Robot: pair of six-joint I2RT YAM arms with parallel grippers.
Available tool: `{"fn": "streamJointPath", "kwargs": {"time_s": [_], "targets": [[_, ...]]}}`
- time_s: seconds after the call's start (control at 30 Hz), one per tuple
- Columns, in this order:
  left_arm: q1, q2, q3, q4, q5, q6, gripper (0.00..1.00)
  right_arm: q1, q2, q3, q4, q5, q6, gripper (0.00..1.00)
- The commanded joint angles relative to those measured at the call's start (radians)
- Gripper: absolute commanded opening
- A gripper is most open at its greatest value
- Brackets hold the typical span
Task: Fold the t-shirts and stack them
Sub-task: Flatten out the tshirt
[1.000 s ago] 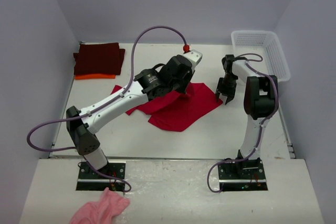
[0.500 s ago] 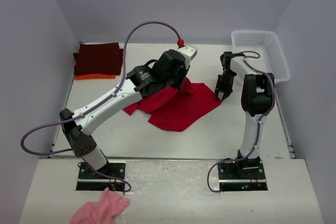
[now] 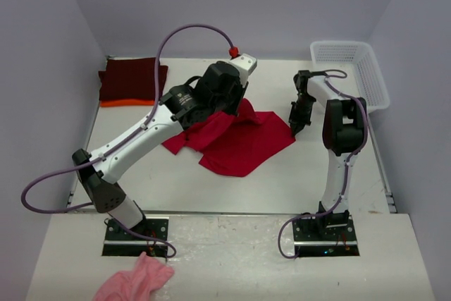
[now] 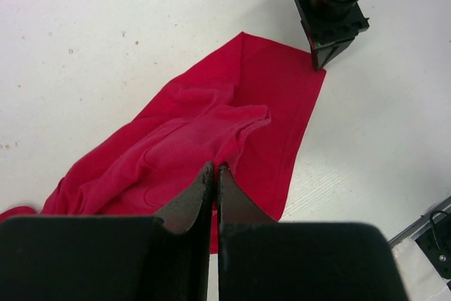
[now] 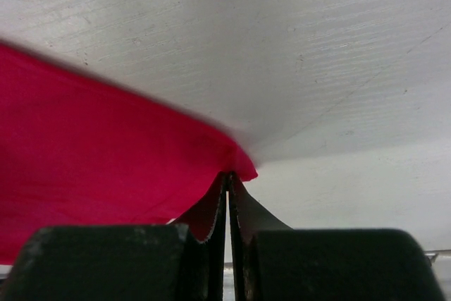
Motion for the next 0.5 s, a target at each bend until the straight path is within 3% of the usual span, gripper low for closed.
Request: {"fn": "streamJointPath", "kwargs": {"time_s": [0.0, 0.2, 0.47], "targets": [[0.015, -0.057, 0.001, 0.03, 0.023, 0.034, 0.0, 0.011, -0.015, 0.005, -0.01, -0.013, 0.022, 0.0], [0.022, -0.066, -0.02, 0.033, 0.037, 0.034, 0.0, 0.055, -0.07, 0.0, 0.016, 0.038, 0.041, 0.0], [0.022, -0.065, -0.039, 0.028, 0.046, 0.027, 0.0, 0.228, -0.191, -0.084, 0.056, 0.005, 0.102, 0.0]]}}
